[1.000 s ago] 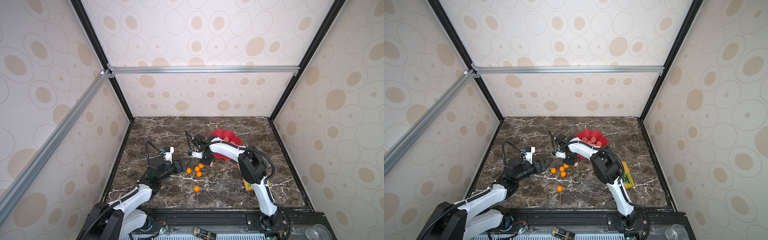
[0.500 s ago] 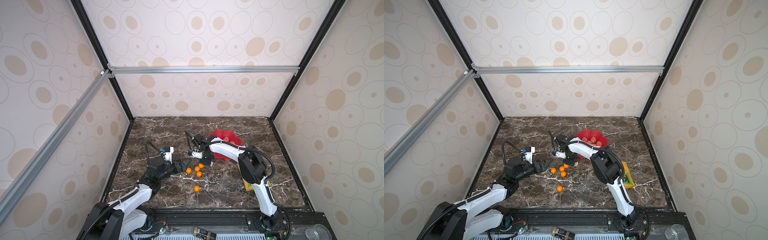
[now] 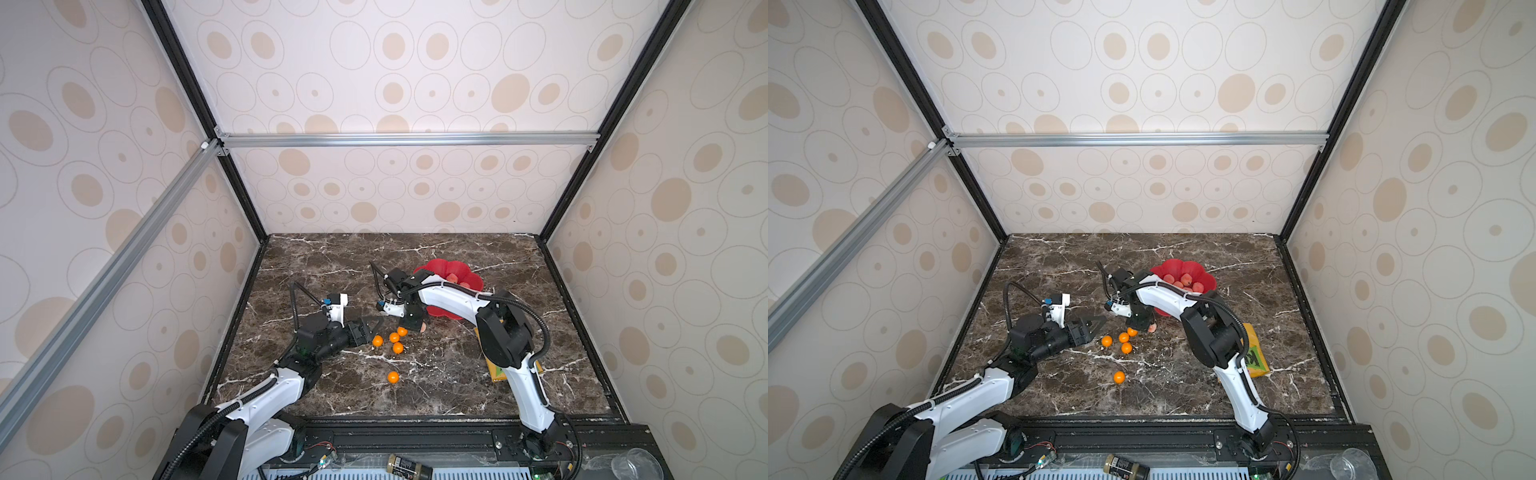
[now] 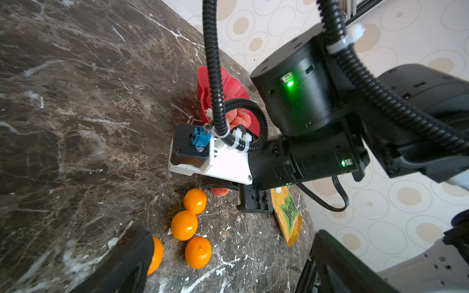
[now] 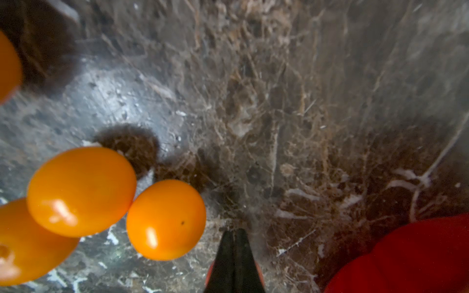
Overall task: Arrange fruit in a fruit bowl
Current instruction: Pick up the fruit from the center of the table.
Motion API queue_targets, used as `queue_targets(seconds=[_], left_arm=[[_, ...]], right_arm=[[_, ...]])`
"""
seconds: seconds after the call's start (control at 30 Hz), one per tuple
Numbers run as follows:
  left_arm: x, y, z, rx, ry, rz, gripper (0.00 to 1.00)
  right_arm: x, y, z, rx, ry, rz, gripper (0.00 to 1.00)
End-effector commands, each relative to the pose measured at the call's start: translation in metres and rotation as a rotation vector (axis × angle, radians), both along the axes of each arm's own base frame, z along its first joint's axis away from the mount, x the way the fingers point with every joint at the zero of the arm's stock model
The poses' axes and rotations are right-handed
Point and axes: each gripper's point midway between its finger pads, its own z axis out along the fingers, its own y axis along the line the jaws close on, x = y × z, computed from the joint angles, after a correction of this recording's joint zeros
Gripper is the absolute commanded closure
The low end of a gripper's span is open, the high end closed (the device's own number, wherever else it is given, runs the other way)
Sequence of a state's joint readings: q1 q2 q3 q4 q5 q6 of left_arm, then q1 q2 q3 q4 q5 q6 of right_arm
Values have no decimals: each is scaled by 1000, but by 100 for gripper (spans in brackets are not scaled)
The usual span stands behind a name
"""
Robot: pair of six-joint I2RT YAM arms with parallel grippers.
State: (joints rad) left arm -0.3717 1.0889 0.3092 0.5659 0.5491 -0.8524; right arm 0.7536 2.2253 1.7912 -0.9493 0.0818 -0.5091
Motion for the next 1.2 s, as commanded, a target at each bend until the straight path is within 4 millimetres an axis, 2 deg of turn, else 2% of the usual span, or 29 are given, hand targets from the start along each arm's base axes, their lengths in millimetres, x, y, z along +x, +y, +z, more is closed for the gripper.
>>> queue_targets(seconds=[0.0, 0.27, 0.57, 0.77, 1.03, 1.17], left_arm=[[5, -4, 28, -13, -92, -28, 1], [10, -10, 46, -8, -152, -56, 1], [23, -20, 44, 35, -156, -51, 1], [39, -38, 43, 65, -165, -65, 1], [67, -66, 32, 107, -147, -110, 1], [82, -74, 27, 131, -140, -115, 1]], right_arm=[[-4, 4, 20, 34, -13, -3, 100], [-12, 12, 46, 180, -8, -79, 100], [-3, 3, 70, 302, -36, -202, 100], [10, -12, 84, 411, -33, -342, 100], [42, -37, 97, 568, -50, -577, 100], [61, -50, 101, 634, -70, -680, 100]])
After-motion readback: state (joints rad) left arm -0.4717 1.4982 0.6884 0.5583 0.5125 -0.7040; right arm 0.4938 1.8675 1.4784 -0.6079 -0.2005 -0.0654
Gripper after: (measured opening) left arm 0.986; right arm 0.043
